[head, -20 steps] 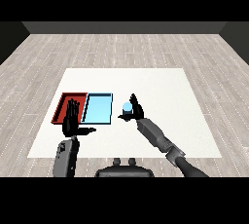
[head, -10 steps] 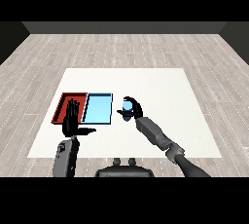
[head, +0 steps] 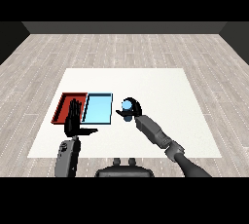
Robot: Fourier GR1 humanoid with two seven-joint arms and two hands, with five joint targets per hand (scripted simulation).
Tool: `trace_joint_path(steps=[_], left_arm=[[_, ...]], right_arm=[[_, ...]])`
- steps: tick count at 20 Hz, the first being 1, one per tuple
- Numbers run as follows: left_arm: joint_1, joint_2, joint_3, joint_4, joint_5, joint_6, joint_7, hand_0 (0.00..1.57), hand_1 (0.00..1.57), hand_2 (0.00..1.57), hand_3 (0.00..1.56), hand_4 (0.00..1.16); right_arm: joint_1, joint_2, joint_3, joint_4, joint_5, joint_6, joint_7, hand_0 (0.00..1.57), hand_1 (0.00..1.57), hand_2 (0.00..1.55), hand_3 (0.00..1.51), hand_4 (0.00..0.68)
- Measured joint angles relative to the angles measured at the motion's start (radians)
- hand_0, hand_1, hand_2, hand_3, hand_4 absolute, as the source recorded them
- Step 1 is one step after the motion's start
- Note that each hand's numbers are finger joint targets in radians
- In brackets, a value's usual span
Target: Pick the blue can and put it in the blue box
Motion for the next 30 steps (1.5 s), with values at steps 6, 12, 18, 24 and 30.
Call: trace_joint_path(steps=[6, 12, 18, 24, 30], left_arm=[[-0.014, -0.005, -0.036, 0.043, -0.049, 0.013, -0.012, 0.0, 0.0, 0.0, 0.0, 0.0], [-0.044, -0.018, -0.09, 0.082, -0.068, 0.037, 0.026, 0.0, 0.0, 0.0, 0.0, 0.0], [-0.083, -0.029, -0.146, 0.14, -0.06, 0.041, 0.054, 0.0, 0.0, 0.0, 0.0, 0.0], [-0.12, -0.031, -0.189, 0.172, -0.066, 0.076, 0.086, 0.0, 0.0, 0.0, 0.0, 0.0], [-0.168, -0.032, -0.255, 0.222, -0.043, 0.122, 0.078, 0.0, 0.0, 0.0, 0.0, 0.0]], right_arm=[[-0.005, -0.005, -0.033, -0.043, 0.064, -0.016, -0.019, 1.47, 1.47, 1.45, 1.41, 0.643], [-0.033, -0.023, -0.058, -0.134, 0.118, -0.036, 0.006, 1.46, 1.46, 1.43, 1.41, 0.66], [-0.02, -0.029, -0.072, -0.225, 0.187, -0.039, -0.007, 1.43, 1.43, 1.45, 1.42, 0.66], [0.119, -0.146, -0.078, -0.493, 0.256, -0.035, 0.09, 1.43, 1.43, 1.45, 1.42, 0.66], [0.216, -0.172, -0.119, -0.643, 0.34, -0.01, 0.144, 1.43, 1.43, 1.44, 1.41, 0.664]])
